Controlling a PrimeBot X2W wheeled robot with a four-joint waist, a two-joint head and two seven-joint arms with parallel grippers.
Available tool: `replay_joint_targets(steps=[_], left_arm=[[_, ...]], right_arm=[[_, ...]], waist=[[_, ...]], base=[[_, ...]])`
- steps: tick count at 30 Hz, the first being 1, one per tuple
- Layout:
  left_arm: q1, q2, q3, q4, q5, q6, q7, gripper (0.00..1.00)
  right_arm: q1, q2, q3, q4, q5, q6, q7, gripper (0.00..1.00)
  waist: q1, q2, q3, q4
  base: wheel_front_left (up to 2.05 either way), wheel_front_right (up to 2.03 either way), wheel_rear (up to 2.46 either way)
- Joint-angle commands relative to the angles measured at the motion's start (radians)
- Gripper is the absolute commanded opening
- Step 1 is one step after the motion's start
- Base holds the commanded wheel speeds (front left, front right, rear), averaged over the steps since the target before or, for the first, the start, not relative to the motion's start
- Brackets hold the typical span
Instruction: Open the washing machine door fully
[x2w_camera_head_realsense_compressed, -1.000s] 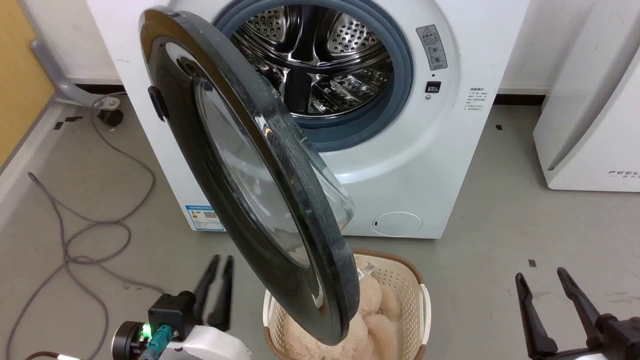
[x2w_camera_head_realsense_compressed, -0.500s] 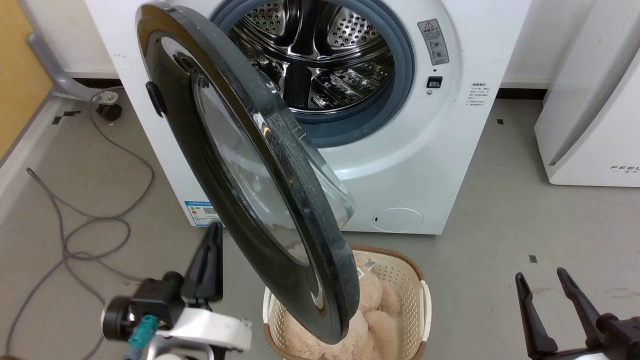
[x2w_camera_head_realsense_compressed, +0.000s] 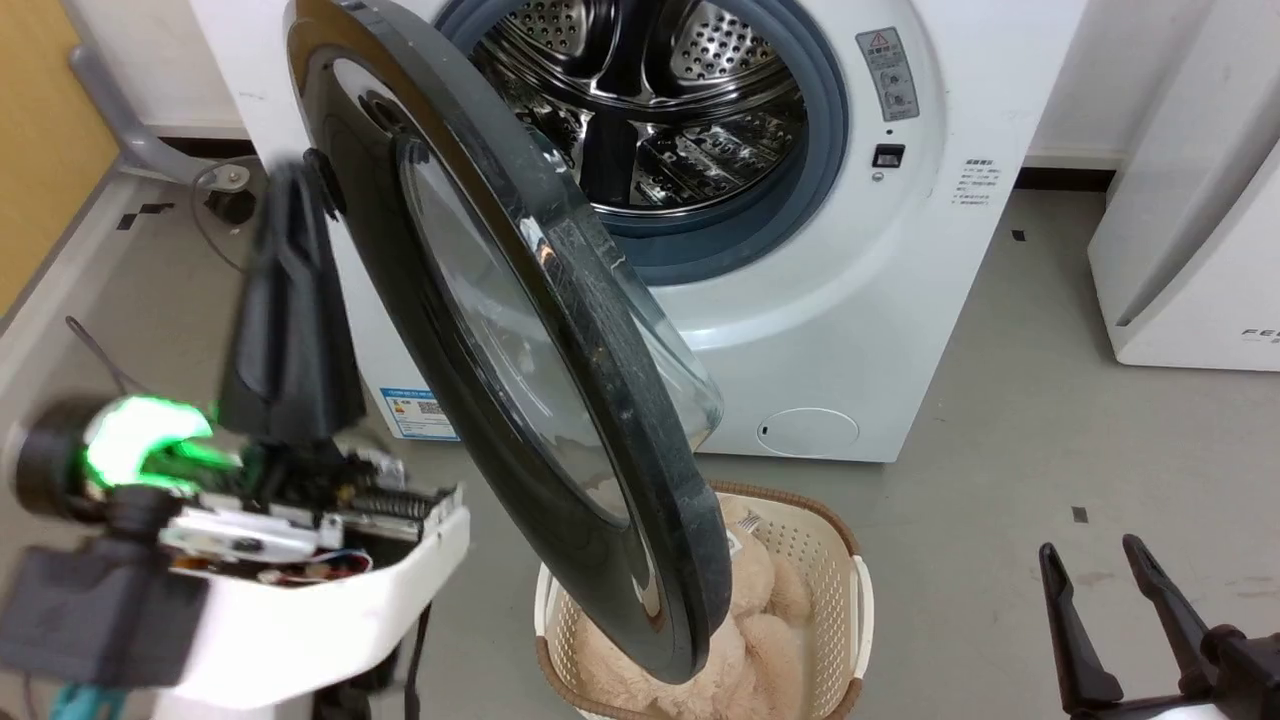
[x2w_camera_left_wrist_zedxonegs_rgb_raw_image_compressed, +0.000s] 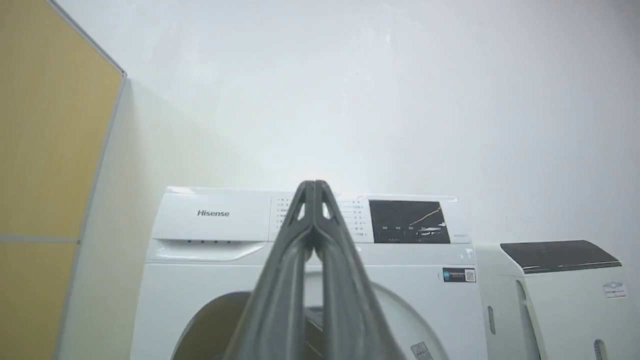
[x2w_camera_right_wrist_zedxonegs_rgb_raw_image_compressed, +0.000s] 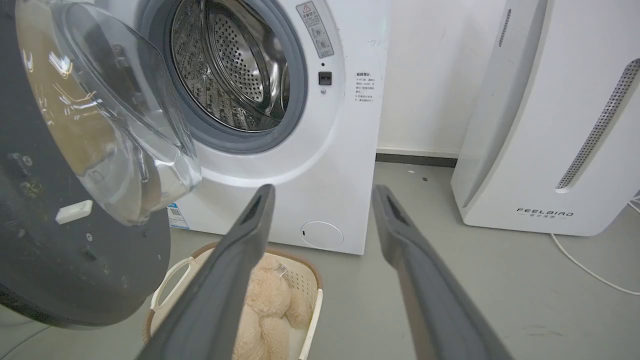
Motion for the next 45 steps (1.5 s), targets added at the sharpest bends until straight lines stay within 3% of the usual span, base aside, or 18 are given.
replay_joint_targets(steps=[1, 9, 16, 22, 30, 39, 45], left_arm=[[-0.038, 0.0, -0.006, -0.023, 0.01, -0.014, -0.004, 0.0], [-0.119, -0.011, -0.159, -0.046, 0.033, -0.096, 0.026, 0.0], [-0.098, -0.016, -0.406, 0.005, 0.0, -0.159, 0.218, 0.0], [-0.005, -0.002, -0.543, 0.072, -0.085, -0.172, 0.382, 0.0], [0.095, 0.006, -0.588, 0.176, -0.103, -0.111, 0.498, 0.0], [0.044, -0.042, -0.506, 0.405, -0.137, -0.018, 0.414, 0.0], [0.018, -0.054, -0.484, 0.485, -0.164, 0.026, 0.366, 0.0]], right_arm=[[-0.01, 0.005, -0.003, -0.003, 0.007, 0.001, -0.002, 1.0], [-0.007, 0.005, -0.007, 0.004, 0.011, 0.001, -0.002, 1.0], [-0.004, 0.005, -0.013, 0.009, 0.014, 0.001, -0.004, 1.0], [-0.005, 0.005, -0.012, 0.019, 0.019, 0.001, -0.008, 1.0], [-0.012, 0.005, -0.013, 0.028, 0.022, 0.001, -0.01, 1.0], [-0.029, 0.005, -0.001, 0.046, 0.035, 0.001, -0.017, 1.0], [-0.029, 0.005, 0.008, 0.064, 0.042, 0.001, -0.023, 1.0]], waist=[[0.0, -0.0001, -0.001, 0.001], [0.0, -0.0001, -0.011, -0.004], [0.0, -0.0001, -0.007, -0.01], [0.0, -0.0001, -0.002, -0.009], [0.0, -0.0001, 0.007, -0.008], [0.0, -0.0001, 0.017, -0.023], [0.0, -0.0001, 0.012, -0.029]], base=[[0.0, 0.0, 0.0], [0.0, 0.0, 0.0], [0.0, 0.0, 0.0], [0.0, 0.0, 0.0], [0.0, 0.0, 0.0], [0.0, 0.0, 0.0], [0.0, 0.0, 0.0]])
